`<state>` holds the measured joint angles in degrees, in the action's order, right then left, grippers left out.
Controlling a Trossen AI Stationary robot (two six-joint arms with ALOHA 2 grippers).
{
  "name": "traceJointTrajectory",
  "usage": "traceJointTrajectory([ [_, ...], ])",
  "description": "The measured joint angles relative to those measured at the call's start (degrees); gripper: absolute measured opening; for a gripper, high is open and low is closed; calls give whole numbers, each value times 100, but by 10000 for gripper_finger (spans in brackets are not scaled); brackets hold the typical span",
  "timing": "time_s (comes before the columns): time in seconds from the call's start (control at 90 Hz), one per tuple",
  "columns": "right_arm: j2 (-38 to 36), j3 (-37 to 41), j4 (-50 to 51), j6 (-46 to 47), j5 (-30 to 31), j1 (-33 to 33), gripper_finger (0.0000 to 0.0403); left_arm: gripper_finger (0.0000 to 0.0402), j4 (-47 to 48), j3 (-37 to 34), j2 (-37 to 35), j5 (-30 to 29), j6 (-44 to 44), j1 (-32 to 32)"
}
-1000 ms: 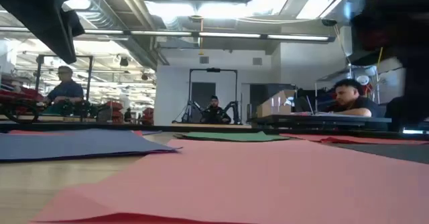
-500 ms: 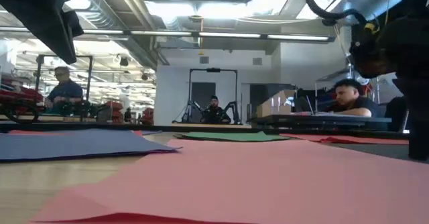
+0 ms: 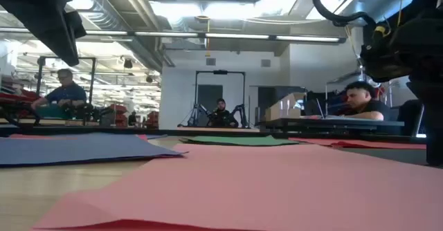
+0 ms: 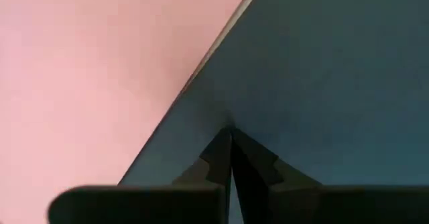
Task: Organize paper
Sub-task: Stack the black paper on top of the other black paper
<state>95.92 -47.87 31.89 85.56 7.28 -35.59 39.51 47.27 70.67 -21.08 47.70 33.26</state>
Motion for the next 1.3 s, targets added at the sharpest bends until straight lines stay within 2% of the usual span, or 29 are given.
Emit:
traceJointTrajectory([
  [0.378, -103, 15, 499, -12, -147, -7, 0, 56, 2, 0, 0, 0, 21, 0],
  [0.811, -457, -54, 405, -236, 285, -7, 0, 56, 3, 0, 0, 0, 33, 4],
  [1.044, -453, -164, -287, -1529, 468, 4, 0, 56, 4, 0, 0, 0, 33, 4],
  [1.3, -111, -167, -484, -2908, 237, 188, 0, 56, 10, 0, 0, 2, 33, 4],
])
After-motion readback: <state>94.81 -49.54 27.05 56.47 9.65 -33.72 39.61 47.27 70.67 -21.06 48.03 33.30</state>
